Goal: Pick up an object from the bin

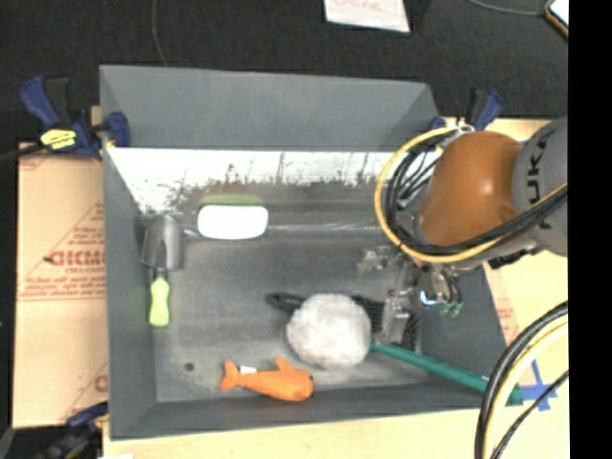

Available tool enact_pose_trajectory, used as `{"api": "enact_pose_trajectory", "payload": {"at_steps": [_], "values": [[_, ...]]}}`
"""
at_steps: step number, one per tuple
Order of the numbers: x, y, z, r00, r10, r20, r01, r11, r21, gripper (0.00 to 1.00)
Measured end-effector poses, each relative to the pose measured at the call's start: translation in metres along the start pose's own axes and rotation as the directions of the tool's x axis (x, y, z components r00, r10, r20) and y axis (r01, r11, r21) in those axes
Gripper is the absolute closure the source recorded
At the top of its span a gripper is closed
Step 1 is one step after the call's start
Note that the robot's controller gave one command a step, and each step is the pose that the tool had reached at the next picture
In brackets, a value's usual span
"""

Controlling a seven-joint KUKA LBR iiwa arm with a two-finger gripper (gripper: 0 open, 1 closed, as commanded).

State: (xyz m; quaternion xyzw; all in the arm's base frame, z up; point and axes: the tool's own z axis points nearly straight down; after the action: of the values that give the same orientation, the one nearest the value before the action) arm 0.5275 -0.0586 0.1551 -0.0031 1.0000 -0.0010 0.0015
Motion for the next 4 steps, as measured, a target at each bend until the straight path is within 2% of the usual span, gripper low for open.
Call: {"api": "enact_pose_trajectory", "payload": {"at_steps": [1,2,3,4], "values": [[0.000,0.000,0.000,1.000,0.000,0.000,0.000,1.000,0.000,0.00],[0.021,-0.001,0.011,0.999,0.032,0.006,-0.032,0.999,-0.001,0.00],[0.034,-0.002,0.020,1.000,0.016,-0.002,-0.016,1.000,-0.001,0.00],[0.006,0.005,0.064,0.997,-0.083,0.002,0.083,0.997,-0.002,0.00]]}}
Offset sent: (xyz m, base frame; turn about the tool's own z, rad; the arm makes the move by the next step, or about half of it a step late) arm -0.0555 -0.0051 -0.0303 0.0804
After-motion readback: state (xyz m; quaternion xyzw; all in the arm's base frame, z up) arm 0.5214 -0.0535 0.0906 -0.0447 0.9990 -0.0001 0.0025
